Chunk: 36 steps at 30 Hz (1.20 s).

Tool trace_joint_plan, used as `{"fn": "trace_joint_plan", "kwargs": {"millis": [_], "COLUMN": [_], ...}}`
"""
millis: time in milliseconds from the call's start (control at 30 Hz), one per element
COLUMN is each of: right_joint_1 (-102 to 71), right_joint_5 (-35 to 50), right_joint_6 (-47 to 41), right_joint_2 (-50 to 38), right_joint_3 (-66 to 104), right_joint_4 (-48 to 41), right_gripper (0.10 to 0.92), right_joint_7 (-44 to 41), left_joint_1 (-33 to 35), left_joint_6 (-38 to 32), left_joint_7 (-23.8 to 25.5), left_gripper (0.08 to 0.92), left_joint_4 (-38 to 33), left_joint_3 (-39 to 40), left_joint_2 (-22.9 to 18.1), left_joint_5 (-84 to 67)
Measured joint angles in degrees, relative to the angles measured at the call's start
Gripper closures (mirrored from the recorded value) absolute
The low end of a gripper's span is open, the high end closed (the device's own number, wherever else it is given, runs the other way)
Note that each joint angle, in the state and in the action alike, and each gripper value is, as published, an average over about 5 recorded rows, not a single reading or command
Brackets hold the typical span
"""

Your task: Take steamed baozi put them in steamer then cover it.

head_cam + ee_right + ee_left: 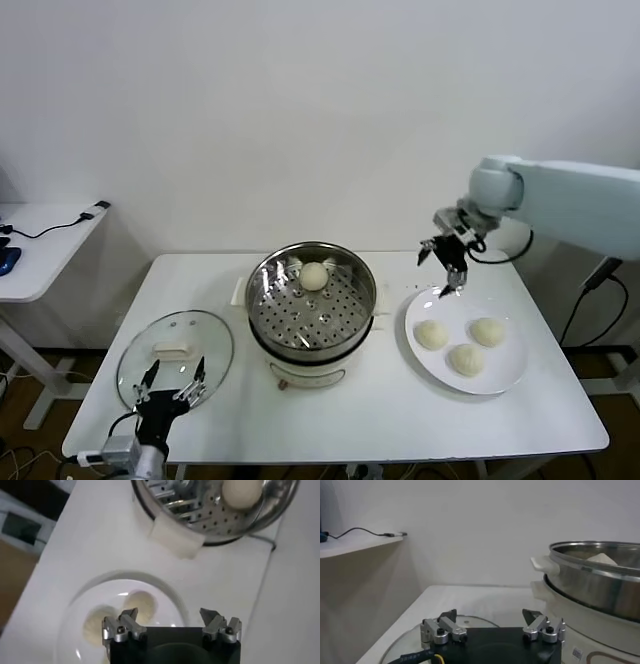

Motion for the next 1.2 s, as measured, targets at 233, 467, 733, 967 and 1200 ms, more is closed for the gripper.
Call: {"fn": "trace_joint_plan", "kwargs": {"millis": [233,467,733,967,1200], "right_joint_1": [-7.67,-13.86,-18.59,-21.4,-23.37], "right_joint_5": [-1.26,-2.76,-4.16,-5.19,-5.58], "right_joint_6": [-5.72,-8.96,-10.9,-11.6,-11.9], "right_joint_2": [-0.76,0.3,1.3,1.93,2.72], "right_joint_3": [4.29,8.23,11.15,13.08,14.83], "right_joint_4": [-2.18,-5.05,-7.6,-9.32,-10.91], "right_gripper": [0.203,0.203,0.211,0.243,0.34], "right_joint_7": [2.82,4.54,5.56,6.14,6.14], "left_joint_1": [0.35,0.59,0.5,0.18,0.06], "left_joint_6": [-0.57,-1.03,-1.15,-1.17,-1.16], "left_joint_7": [-0.04,-0.1,-0.1,-0.08,-0.08], "left_gripper": [0.177,0.177,0.177,0.177,0.177], "left_joint_4": [0.31,0.74,1.1,1.48,1.62], "left_joint_3": [0.05,-0.24,-0.21,-0.06,-0.07], "left_joint_2": [-0.11,-0.11,-0.12,-0.11,0.06], "left_joint_5": [0.08,0.13,0.15,0.2,0.29]}}
